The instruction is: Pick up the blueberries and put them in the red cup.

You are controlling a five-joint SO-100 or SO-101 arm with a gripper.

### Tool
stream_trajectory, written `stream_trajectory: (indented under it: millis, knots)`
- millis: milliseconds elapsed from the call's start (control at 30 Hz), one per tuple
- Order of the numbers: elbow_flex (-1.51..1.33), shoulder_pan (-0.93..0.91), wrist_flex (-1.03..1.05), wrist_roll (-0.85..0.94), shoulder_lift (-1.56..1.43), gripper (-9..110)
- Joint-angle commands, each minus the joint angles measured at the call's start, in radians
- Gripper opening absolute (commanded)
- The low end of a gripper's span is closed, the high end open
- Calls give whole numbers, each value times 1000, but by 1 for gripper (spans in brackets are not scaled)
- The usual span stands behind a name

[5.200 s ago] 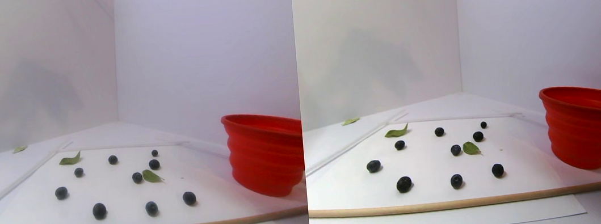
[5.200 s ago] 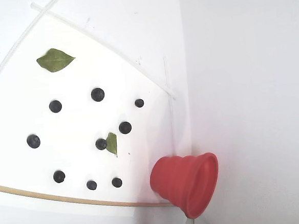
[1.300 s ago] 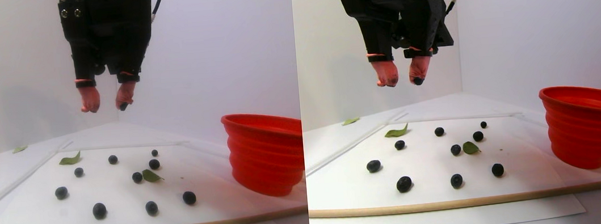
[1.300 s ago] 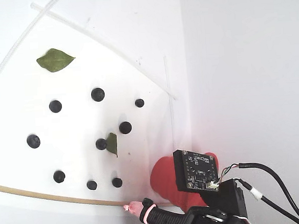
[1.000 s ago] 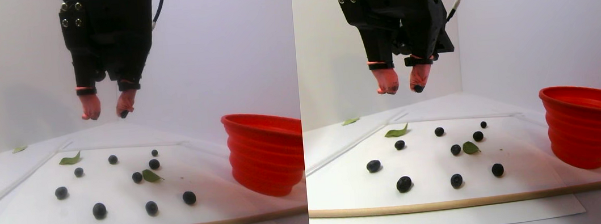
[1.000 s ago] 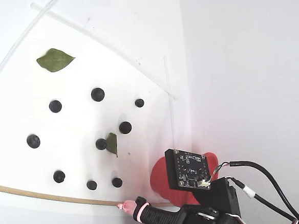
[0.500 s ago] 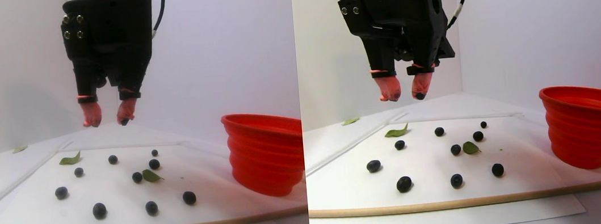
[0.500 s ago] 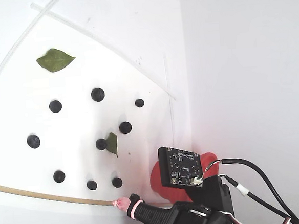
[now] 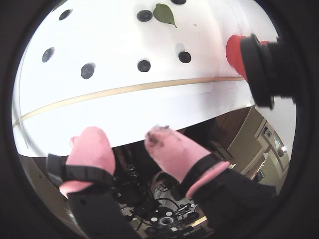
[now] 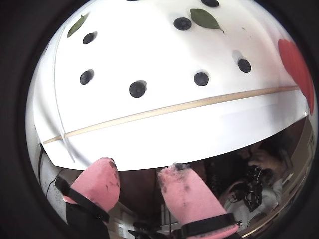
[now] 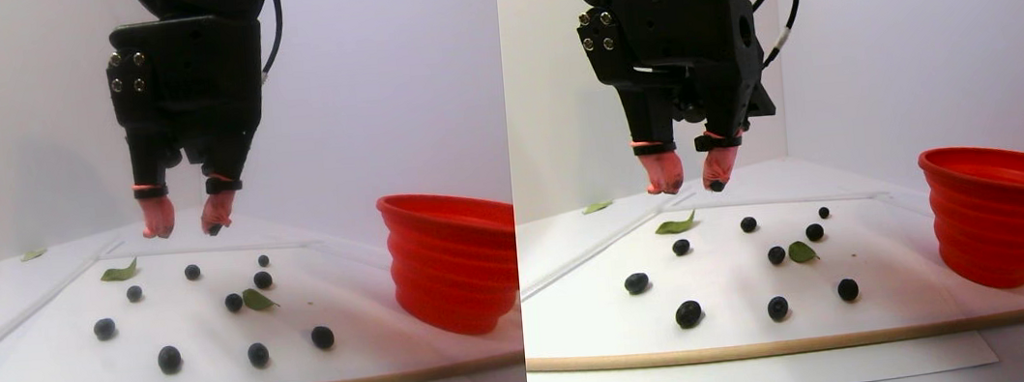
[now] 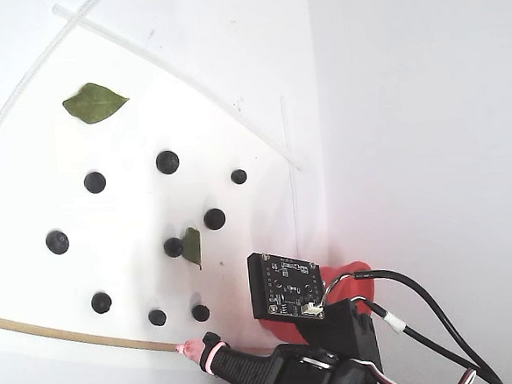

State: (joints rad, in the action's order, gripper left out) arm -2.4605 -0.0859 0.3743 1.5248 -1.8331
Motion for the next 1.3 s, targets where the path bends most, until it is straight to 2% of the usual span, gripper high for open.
stream_trajectory:
  millis: [0,1267]
  knots:
    - [23,-5,-21,6,3,16]
    - [140,40,-308,0,400,19]
